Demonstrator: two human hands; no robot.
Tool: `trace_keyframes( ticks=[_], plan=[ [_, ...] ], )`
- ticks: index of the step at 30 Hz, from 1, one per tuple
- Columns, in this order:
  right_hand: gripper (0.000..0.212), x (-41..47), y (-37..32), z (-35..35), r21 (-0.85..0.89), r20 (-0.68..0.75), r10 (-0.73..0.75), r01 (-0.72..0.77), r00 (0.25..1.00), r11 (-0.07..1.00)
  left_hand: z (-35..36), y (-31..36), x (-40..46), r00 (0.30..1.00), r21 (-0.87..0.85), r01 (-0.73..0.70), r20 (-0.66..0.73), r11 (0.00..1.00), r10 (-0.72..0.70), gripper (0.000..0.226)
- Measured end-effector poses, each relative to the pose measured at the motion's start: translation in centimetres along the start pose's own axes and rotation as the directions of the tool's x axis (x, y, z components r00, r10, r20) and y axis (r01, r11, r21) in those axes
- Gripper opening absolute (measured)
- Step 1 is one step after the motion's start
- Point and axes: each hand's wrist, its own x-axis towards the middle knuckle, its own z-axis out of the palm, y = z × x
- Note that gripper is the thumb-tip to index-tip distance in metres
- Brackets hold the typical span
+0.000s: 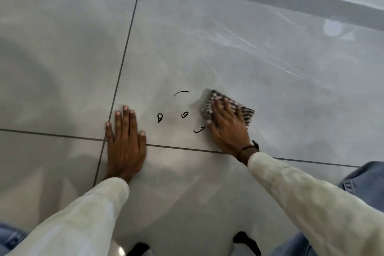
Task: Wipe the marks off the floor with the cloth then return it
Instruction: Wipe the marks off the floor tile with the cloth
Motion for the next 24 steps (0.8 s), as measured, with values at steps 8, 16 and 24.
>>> trace_keyframes(
  ticks=[8, 16, 24],
  plan=[
    [0.06, 1.3, 3.7, -1.6, -0.01, 0.045, 0.03, -0.029, 0.999, 1.0, 0.3, -0.1, -0.2, 0.998, -0.006, -0.005, -0.064, 1.0, 0.005, 0.07],
    [0.073, -4.6, 3.2, -0.4, -0.036, 0.126, -0.097, 0.102, 0.987, 0.994, 0.4, -0.1, -0.2, 0.995, -0.018, 0.011, -0.097, 1.0, -0.013, 0.069],
    [0.077, -4.1, -2.7, 1.7, -0.091, 0.147, -0.278, 0.293, 0.949, 0.952, 0.1, 0.0, -1.0, 0.997, -0.014, 0.016, -0.076, 1.0, -0.017, 0.067]
  ],
)
